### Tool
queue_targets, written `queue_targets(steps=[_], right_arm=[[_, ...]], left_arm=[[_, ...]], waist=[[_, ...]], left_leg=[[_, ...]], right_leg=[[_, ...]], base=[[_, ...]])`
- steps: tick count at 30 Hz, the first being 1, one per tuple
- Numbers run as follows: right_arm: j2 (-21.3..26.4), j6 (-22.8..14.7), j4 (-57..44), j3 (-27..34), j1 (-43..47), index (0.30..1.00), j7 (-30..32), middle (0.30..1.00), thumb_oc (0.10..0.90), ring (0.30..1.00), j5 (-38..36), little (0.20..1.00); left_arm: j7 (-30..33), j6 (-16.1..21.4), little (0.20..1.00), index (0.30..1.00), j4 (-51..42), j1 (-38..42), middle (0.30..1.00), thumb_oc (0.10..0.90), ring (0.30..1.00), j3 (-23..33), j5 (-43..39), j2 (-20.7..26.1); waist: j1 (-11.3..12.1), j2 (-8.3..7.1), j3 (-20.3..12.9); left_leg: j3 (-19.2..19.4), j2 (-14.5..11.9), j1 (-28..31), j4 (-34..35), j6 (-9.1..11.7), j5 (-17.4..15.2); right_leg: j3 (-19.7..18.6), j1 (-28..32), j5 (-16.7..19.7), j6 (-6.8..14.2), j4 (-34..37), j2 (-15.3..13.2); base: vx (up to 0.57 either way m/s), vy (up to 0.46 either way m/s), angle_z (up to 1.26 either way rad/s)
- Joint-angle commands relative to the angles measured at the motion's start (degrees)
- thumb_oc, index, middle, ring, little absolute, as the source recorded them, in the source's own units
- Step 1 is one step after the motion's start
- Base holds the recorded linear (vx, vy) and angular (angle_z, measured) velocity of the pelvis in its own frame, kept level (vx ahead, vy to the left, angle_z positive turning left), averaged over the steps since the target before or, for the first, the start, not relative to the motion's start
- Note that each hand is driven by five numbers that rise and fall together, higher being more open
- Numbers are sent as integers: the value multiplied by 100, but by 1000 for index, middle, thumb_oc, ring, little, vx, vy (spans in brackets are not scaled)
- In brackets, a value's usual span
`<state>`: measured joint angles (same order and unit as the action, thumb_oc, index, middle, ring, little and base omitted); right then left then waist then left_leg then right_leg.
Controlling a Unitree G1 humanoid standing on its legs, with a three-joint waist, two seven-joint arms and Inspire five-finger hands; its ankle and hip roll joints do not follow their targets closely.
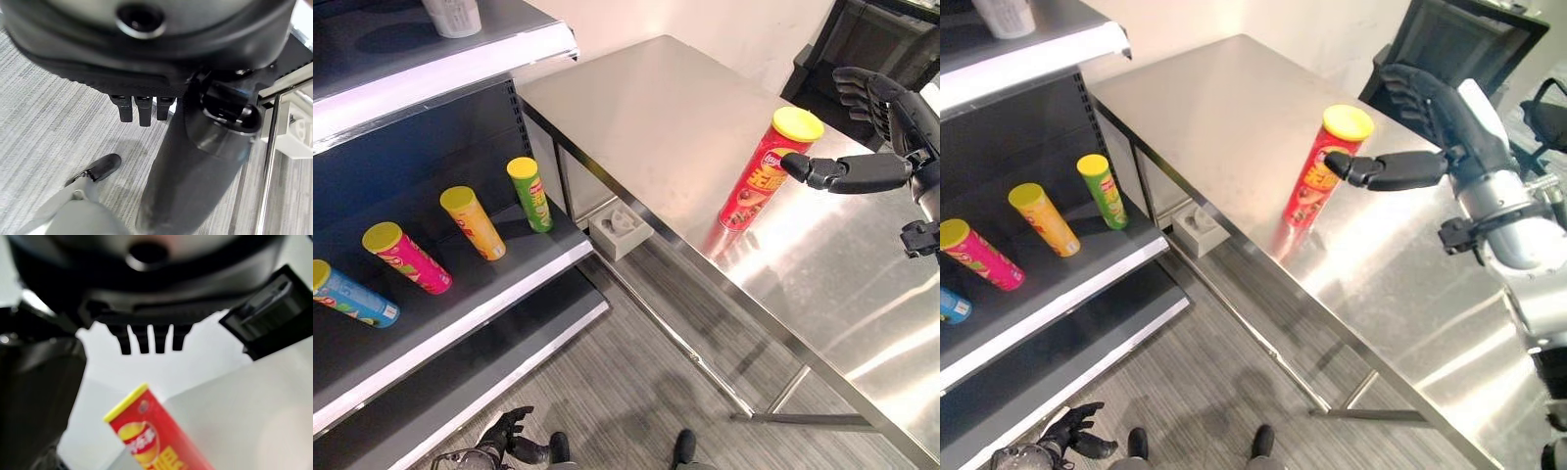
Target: Put the goods on the table back onto the shelves and tidy them up.
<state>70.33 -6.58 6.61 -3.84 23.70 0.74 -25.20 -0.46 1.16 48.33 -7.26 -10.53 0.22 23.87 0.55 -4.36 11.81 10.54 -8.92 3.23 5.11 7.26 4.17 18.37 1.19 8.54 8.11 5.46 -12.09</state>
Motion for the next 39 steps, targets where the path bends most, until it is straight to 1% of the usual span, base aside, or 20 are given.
queue_targets(steps=[1, 5, 11, 14, 16, 24, 30, 39], right_arm=[[94, -300, 102, 426, 413, 900, 299, 900, 800, 900, -105, 900], [12, -226, 174, 275, 324, 900, 185, 900, 800, 900, -128, 900], [-168, -153, 362, -11, 526, 900, 193, 900, 800, 900, -127, 900], [-448, -61, 816, -359, 1015, 900, 396, 900, 800, 900, -67, 900], [-521, -18, 969, -507, 1235, 900, 467, 900, 800, 900, -56, 900], [-600, 38, 1300, -839, 1730, 900, 573, 900, 800, 900, -51, 900], [-636, 59, 1464, -958, 1982, 900, 675, 900, 800, 900, 8, 900], [-660, 87, 1726, -1354, 2436, 900, 617, 900, 800, 900, -105, 900]], left_arm=[[90, 247, 900, 900, 29, 77, 900, 800, 900, -80, 129, 243], [63, 240, 900, 900, -5, 69, 900, 800, 900, -112, 140, 233], [63, 225, 900, 900, -18, 74, 900, 800, 900, -179, 157, 236], [108, 196, 900, 900, 4, 73, 900, 800, 900, -241, 106, 221], [99, 181, 900, 900, 1, 62, 900, 800, 900, -264, 73, 226], [138, 156, 900, 900, 4, 83, 900, 800, 900, -280, -2, 247], [172, 149, 900, 900, 4, 64, 900, 800, 900, -287, -41, 268], [183, 143, 900, 900, -24, 68, 900, 800, 900, -335, -82, 304]], waist=[[171, -158, -460], [170, -163, -452], [195, -153, -433], [286, -134, -401], [323, -133, -384], [397, -135, -348], [450, -143, -346], [496, -175, -347]], left_leg=[[-75, 141, -137, -11, -78, -329], [-47, 143, -113, -11, -79, -350], [-50, 130, -131, -11, -75, -343], [-115, 123, -170, -11, -68, -317], [-138, 123, -190, -11, -61, -309], [-225, 124, -265, -11, -54, -276], [-296, 136, -283, -11, -52, -283], [-325, 134, -259, -11, -48, -302]], right_leg=[[-1, 243, -547, 307, -46, 128], [-2, 235, -532, 323, -46, 108], [25, 217, -529, 329, -46, 97], [109, 217, -549, 318, -46, 106], [146, 219, -557, 310, -46, 113], [198, 200, -572, 304, -46, 112], [245, 237, -601, 289, -46, 123], [273, 275, -613, 289, -46, 131]], base=[[0, 0, 0], [0, 0, 0], [0, 0, 0], [24, -18, 0], [29, -22, 6], [17, -12, 6], [17, -6, 4], [7, -2, 0]])
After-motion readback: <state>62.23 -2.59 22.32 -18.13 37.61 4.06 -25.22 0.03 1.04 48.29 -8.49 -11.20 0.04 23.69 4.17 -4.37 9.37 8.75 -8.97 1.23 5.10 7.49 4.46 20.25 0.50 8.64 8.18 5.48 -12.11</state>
